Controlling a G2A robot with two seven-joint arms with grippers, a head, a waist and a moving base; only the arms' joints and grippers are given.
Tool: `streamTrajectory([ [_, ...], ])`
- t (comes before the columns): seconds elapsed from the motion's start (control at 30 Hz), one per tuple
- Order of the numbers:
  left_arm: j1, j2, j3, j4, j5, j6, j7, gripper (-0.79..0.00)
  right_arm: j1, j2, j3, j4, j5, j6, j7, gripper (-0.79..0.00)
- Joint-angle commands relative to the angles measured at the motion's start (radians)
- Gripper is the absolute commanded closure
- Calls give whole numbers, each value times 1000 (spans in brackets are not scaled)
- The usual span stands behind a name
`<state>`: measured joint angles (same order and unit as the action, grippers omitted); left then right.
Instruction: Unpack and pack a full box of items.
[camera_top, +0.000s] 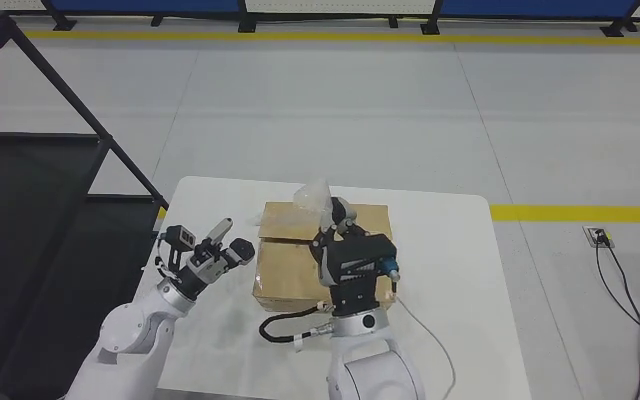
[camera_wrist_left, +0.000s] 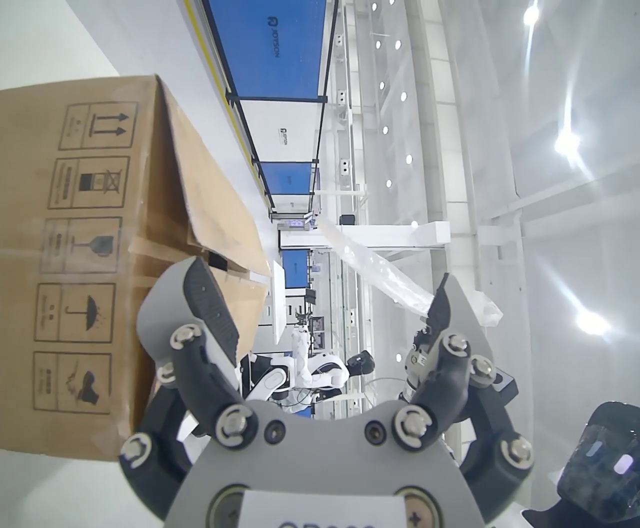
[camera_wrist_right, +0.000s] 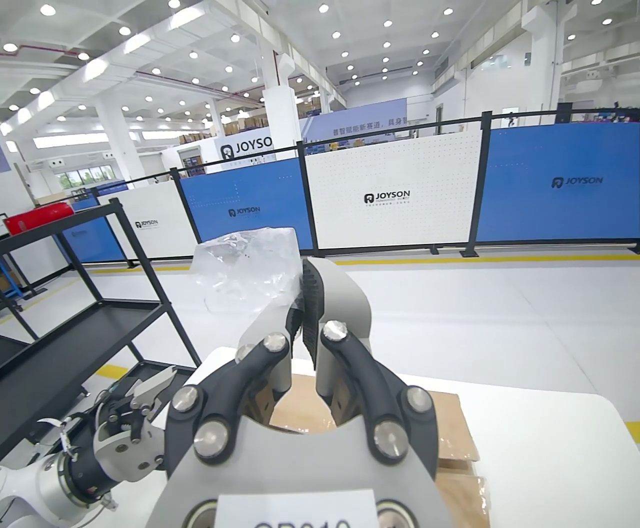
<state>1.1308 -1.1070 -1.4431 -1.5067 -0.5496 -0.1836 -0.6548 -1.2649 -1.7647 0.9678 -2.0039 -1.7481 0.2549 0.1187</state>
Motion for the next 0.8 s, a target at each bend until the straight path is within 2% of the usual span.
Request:
streamTrajectory([
  [0.0,-8,-1,6,-9,28,-11,24,-785,-5,2,8,-9,21,-19,8,0],
  [0.13,-22,-3,16,-7,92,-22,68,-785,-9,5,25,-23,52,-48,18,0],
  [0.23,-25,-4,24,-6,123,-21,85,-354,-13,7,37,-29,64,-57,19,0],
  [0.3,-26,-5,26,-5,126,-16,83,-126,-16,8,42,-31,74,-61,18,0],
  [0.33,-27,-5,27,-5,128,-13,79,-46,-17,9,44,-32,77,-65,16,0],
  [0.43,-31,-5,31,-4,132,0,61,-62,-18,10,50,-31,85,-72,14,0],
  [0.57,-36,-6,35,1,129,5,44,0,-15,12,56,-26,94,-78,14,0],
  [0.77,-44,-7,41,7,133,4,35,0,-12,15,66,-19,103,-91,21,0],
])
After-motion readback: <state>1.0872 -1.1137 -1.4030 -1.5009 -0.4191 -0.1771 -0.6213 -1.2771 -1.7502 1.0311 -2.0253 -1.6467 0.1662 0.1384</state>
